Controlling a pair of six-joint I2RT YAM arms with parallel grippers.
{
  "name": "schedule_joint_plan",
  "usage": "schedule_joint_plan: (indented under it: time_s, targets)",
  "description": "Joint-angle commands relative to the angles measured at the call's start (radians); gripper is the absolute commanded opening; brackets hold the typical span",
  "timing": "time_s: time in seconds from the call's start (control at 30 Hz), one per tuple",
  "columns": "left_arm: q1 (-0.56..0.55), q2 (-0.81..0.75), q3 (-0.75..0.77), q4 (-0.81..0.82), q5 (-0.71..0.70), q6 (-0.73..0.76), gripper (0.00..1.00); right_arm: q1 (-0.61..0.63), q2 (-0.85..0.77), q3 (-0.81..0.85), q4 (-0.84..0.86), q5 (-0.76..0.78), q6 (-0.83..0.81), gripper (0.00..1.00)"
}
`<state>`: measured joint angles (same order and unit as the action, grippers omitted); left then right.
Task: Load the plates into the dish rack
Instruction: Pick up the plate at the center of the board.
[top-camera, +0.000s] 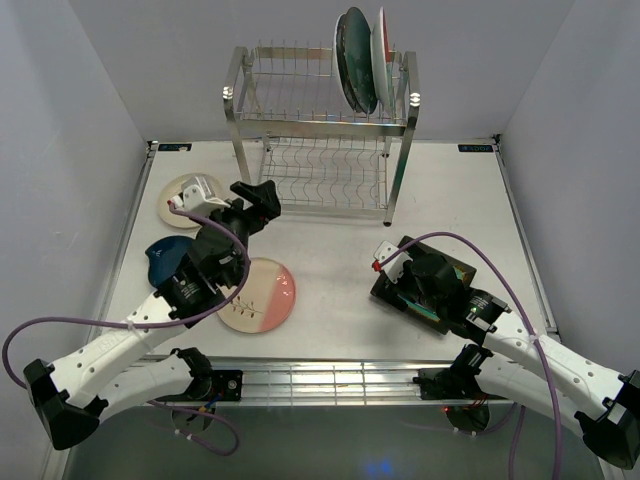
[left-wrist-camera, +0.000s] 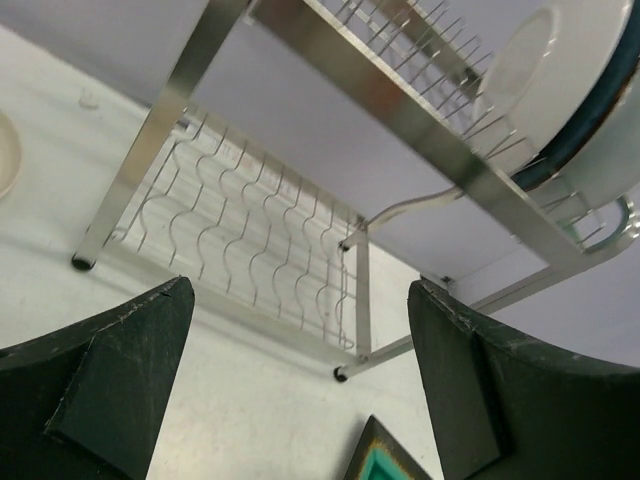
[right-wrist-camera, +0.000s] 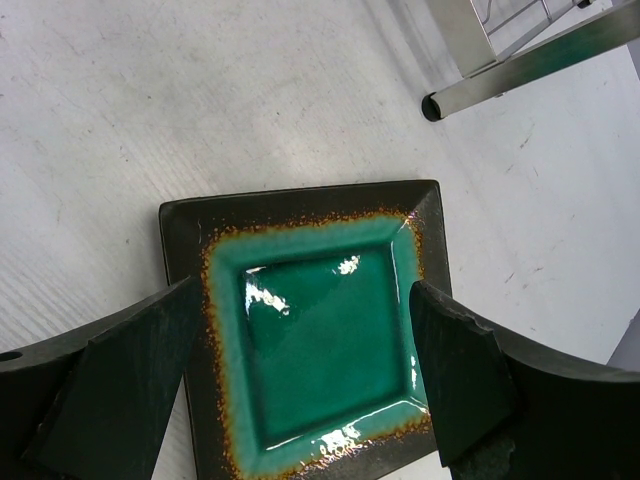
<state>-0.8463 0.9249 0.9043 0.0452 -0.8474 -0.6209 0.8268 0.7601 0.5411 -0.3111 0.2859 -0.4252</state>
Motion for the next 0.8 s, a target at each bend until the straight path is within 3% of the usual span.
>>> schedule_joint_plan:
  time_s: [0.0,0.57,0.77]
  targets:
    - [0.006,-0.078,-0.068,-0.164,0.008,-0.155,0.98,0.008,-0.007,-0.004,0.037,0.006,0.013,0.90]
    - [0.007,-0.242,-0.301,-0.642,0.045,-0.637,0.98,0.009,0.004,-0.009,0.032,-0.016,0.005,0.90]
    - [0.007,-0.207,-0.292,-0.867,0.061,-0.923,0.98,0.012,0.004,-0.009,0.029,-0.019,0.005,0.90]
